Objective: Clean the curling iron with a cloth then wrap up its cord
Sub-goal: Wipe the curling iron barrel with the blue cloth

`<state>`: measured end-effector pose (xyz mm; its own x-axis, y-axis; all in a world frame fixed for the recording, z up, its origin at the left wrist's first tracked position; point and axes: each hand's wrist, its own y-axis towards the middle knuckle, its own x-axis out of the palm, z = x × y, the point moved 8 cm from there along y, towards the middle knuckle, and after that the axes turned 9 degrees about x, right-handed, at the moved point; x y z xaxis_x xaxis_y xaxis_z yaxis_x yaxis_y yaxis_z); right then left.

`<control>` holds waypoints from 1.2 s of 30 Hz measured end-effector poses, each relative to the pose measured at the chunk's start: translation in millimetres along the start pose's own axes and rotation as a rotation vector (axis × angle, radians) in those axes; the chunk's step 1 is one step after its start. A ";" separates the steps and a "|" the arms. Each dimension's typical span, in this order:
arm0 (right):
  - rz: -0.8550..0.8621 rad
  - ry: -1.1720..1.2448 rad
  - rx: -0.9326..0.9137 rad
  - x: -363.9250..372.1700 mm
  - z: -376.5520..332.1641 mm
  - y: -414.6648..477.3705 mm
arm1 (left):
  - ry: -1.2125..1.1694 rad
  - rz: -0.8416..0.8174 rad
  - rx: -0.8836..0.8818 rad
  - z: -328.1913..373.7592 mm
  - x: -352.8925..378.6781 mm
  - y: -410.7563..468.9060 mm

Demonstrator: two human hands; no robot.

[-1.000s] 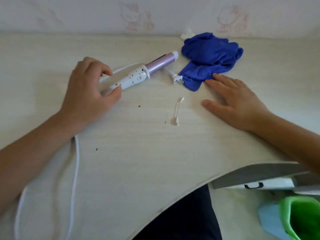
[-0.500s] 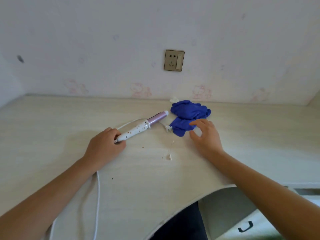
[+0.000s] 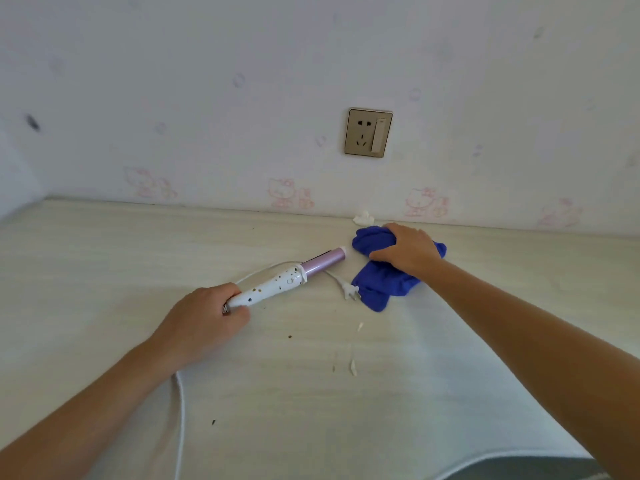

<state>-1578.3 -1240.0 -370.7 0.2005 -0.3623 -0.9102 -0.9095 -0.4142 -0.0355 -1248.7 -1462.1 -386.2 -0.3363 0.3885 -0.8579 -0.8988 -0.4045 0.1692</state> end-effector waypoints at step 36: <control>-0.059 0.732 -0.802 23.6 -156.2 -85.8 | -1.070 0.237 0.083 53.8 25.7 53.8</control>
<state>-1438.6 -1343.5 -324.7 0.6460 -0.6238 -0.4399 -0.4422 -0.7756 0.4505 -1320.8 -1429.3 -373.1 -0.5372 0.8415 0.0580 -0.7816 -0.5225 0.3407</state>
